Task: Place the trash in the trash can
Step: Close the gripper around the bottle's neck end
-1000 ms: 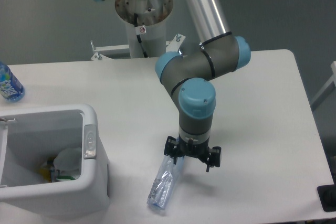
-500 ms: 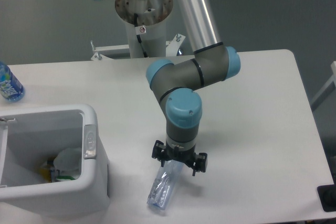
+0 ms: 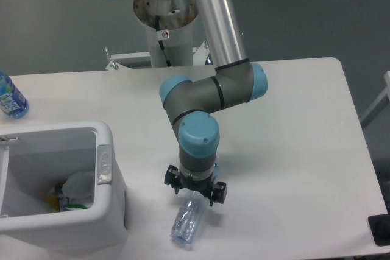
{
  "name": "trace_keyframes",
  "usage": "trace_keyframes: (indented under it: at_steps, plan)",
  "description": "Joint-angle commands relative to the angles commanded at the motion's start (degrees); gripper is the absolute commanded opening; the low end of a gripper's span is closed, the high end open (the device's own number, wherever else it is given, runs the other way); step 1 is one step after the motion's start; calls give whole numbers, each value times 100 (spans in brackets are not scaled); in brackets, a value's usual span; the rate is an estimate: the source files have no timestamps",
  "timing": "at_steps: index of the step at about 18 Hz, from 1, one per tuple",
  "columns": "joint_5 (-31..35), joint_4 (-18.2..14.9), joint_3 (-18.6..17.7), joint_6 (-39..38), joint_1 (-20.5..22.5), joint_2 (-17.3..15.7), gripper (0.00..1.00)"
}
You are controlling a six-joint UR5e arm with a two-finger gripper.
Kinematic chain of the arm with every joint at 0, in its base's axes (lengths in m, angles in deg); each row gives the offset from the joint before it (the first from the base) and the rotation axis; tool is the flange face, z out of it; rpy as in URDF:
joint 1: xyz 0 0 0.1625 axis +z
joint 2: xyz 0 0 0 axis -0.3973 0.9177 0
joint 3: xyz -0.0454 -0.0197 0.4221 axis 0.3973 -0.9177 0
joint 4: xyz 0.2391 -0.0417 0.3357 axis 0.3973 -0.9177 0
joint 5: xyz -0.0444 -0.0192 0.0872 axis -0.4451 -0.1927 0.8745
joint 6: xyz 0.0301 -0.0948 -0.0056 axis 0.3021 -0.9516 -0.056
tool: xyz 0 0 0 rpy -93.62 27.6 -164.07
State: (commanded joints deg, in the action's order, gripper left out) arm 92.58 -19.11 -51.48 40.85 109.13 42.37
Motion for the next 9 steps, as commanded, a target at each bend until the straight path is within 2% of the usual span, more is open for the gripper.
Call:
trace_keyframes:
  at_steps: [5, 7, 9]
  plan:
    - [35, 9, 18, 26, 0, 53, 99]
    - [35, 17, 26, 26, 0, 53, 80]
    - [44, 26, 26, 26, 0, 53, 69]
